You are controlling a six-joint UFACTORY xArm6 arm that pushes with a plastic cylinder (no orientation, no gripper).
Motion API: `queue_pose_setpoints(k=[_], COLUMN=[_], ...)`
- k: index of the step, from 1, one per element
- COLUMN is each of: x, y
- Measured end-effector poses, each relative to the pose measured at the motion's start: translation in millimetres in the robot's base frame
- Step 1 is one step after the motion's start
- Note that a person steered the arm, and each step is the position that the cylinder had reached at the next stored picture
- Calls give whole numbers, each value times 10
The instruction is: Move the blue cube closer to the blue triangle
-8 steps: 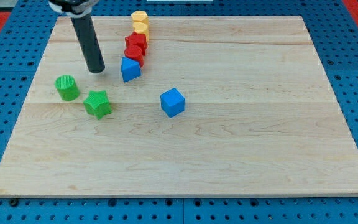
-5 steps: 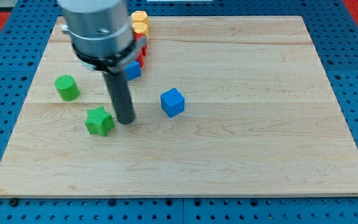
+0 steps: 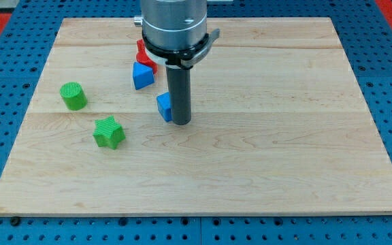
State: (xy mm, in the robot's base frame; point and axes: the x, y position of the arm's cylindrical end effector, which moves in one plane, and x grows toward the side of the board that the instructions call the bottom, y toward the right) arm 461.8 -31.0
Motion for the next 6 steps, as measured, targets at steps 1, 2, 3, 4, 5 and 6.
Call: queue_pose_setpoints(k=[1, 2, 3, 4, 5, 6], x=[-33, -142, -153, -153, -153, -153], y=[63, 294, 217, -27, -139, -180])
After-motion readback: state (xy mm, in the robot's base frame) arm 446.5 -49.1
